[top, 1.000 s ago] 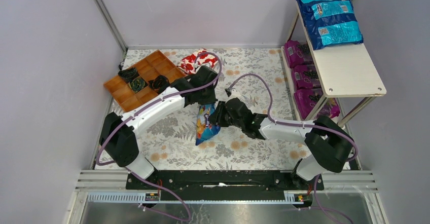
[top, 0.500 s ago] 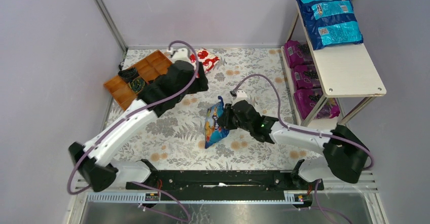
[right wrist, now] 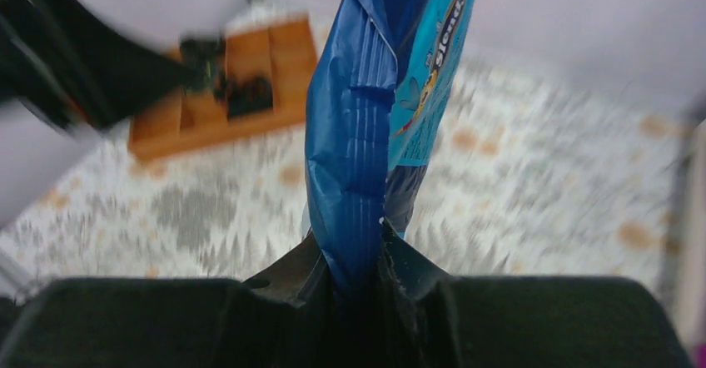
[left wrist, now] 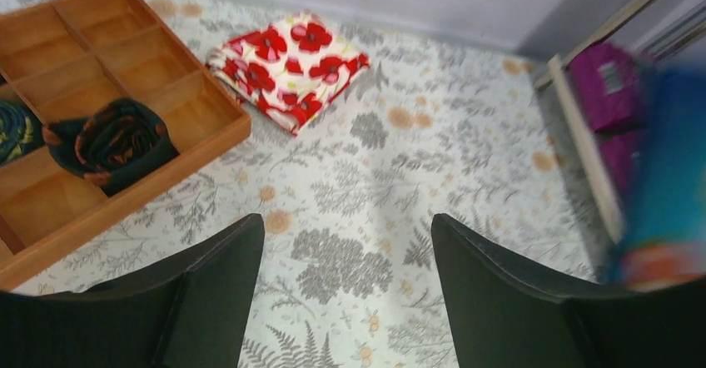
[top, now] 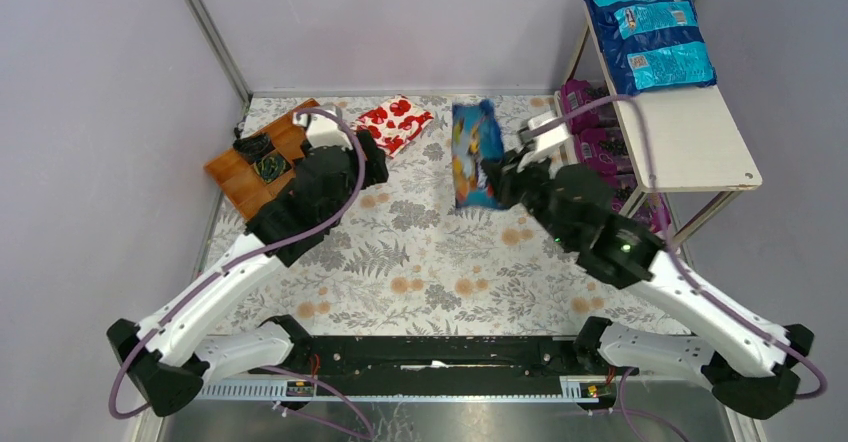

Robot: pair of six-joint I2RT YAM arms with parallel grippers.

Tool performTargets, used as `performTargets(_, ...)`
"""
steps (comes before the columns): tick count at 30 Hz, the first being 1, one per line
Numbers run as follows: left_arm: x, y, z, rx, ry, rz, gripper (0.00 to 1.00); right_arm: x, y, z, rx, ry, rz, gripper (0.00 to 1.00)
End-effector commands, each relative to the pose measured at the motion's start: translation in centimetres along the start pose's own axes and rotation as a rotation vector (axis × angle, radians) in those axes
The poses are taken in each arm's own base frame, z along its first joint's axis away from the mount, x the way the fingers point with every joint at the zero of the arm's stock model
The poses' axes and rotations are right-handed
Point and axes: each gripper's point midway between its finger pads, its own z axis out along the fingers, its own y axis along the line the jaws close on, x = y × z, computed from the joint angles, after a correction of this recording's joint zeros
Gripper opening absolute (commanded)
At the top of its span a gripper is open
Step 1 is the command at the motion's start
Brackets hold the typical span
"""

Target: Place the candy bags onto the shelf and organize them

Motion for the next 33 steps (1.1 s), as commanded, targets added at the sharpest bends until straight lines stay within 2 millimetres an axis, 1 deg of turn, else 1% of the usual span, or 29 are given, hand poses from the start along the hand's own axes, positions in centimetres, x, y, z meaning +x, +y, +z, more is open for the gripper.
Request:
performTargets(1, 2.0, -1.1, 1.6, 0.04, 0.035, 0.009, 0.77, -19.0, -2.8, -7.9, 0.114, -0.519, -0.045, 0.0)
performTargets(3, 2.9, -1.2, 2.1, 0.043, 0.061, 0.028, 0.75, -23.1, -4.5, -10.5, 0.208, -0.629, -0.056, 0.0)
performTargets(5, 3.5, -1.1, 2.4, 0.035, 0.075, 0.039, 0.73, -25.7, -7.1, -12.8, 0.372, -0.694, -0.081, 0.0)
performTargets(7, 4.1, -1.1, 2.5, 0.04, 0.086, 0.04, 0.71, -27.7, -9.8, -14.9, 0.564, -0.699, -0.146, 0.0)
performTargets(8, 4.5, -1.1, 2.6, 0.046, 0.092, 0.039, 0.71, -28.6, -11.0, -16.1, 0.66, -0.695, -0.181, 0.0)
performTargets(10, 5.1, -1.3, 2.7, 0.056, 0.105, 0.037, 0.7, -29.9, -12.6, -18.2, 0.819, -0.703, -0.266, 0.0)
performTargets(11, 5.2, -1.3, 2.8, 0.059, 0.11, 0.036, 0.7, -30.7, -13.2, -19.7, 0.884, -0.737, -0.275, 0.0)
performTargets(13, 5.6, -1.5, 3.0, 0.063, 0.124, 0.04, 0.69, -31.5, -13.9, -21.4, 0.992, -0.731, -0.366, 0.0)
performTargets(14, 5.8, -1.6, 3.1, 0.062, 0.131, 0.043, 0.69, -31.8, -14.1, -22.0, 1.035, -0.722, -0.402, 0.0)
performTargets(17, 6.2, -1.8, 3.4, 0.067, 0.146, 0.046, 0.68, -32.1, -14.5, -23.0, 1.124, -0.679, -0.489, 0.0)
performTargets(20, 7.0, -2.1, 3.7, 0.076, 0.17, 0.044, 0.67, -31.9, -14.4, -23.1, 1.135, -0.697, -0.509, 0.0)
performTargets(24, 7.6, -2.4, 4.0, 0.082, 0.202, 0.05, 0.66, -31.3, -14.4, -21.6, 1.146, -0.653, -0.546, 0.0)
performTargets(26, 7.7, -2.4, 4.0, 0.08, 0.206, 0.05, 0.66, -31.0, -15.0, -20.7, 1.18, -0.628, -0.573, 0.0)
performTargets(27, 7.7, -2.3, 4.0, 0.079, 0.204, 0.049, 0.66, -30.9, -15.9, -20.1, 1.207, -0.598, -0.584, 0.0)
performTargets(28, 7.7, -2.2, 3.9, 0.078, 0.203, 0.048, 0.65, -30.6, -17.4, -19.3, 1.242, -0.552, -0.593, 0.0)
performTargets(30, 7.7, -2.2, 3.8, 0.079, 0.204, 0.047, 0.66, -29.7, -21.0, -17.7, 1.317, -0.433, -0.603, 0.0)
performTargets(32, 7.8, -2.1, 3.8, 0.078, 0.206, 0.046, 0.65, -28.2, -24.3, -16.9, 1.41, -0.299, -0.619, 0.0)
performTargets(33, 7.9, -2.1, 3.8, 0.076, 0.208, 0.047, 0.65, -27.6, -25.3, -16.9, 1.453, -0.256, -0.627, 0.0)
